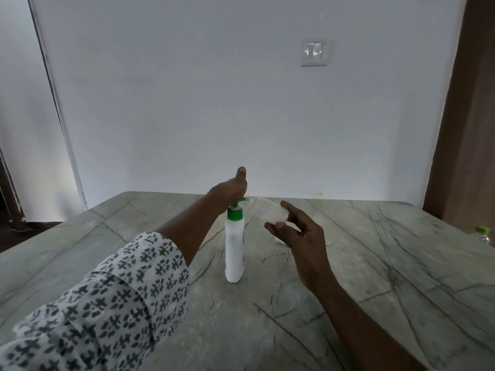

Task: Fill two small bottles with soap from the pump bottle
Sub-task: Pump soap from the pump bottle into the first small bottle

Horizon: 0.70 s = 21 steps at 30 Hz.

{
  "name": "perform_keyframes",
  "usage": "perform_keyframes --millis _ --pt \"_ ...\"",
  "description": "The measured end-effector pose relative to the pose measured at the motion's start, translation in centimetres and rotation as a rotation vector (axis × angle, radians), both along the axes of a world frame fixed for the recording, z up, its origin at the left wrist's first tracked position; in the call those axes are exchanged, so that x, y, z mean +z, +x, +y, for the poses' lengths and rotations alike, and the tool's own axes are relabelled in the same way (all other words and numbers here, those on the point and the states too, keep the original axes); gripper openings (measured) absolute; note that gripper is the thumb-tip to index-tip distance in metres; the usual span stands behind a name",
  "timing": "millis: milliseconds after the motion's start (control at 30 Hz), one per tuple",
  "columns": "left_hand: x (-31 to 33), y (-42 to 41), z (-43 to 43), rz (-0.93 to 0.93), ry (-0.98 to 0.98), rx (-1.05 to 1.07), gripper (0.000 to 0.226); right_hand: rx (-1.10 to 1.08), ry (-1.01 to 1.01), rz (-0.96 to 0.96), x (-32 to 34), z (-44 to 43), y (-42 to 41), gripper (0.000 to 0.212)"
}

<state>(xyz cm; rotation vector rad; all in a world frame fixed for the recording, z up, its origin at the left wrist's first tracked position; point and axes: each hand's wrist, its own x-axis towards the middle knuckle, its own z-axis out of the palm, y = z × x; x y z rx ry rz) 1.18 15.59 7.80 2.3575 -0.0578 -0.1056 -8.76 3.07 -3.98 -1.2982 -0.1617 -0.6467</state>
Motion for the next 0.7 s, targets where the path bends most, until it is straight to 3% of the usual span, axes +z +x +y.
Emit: perform_keyframes --millis 100,367,700 --pt "0.8 -0.2 -0.2 0.0 -0.008 -0.008 0.086 0.063 0.047 -0.042 0.2 0.1 -0.1 0.047" --pt "0.7 -0.1 -0.2 -0.018 0.035 0.0 0.078 0.017 -0.055 -0.019 -0.2 0.1 0.3 0.037" --pt "-0.4 0.4 -0.1 0.006 0.019 -0.008 0.081 0.027 -0.056 0.01 -0.8 -0.1 0.4 0.04"
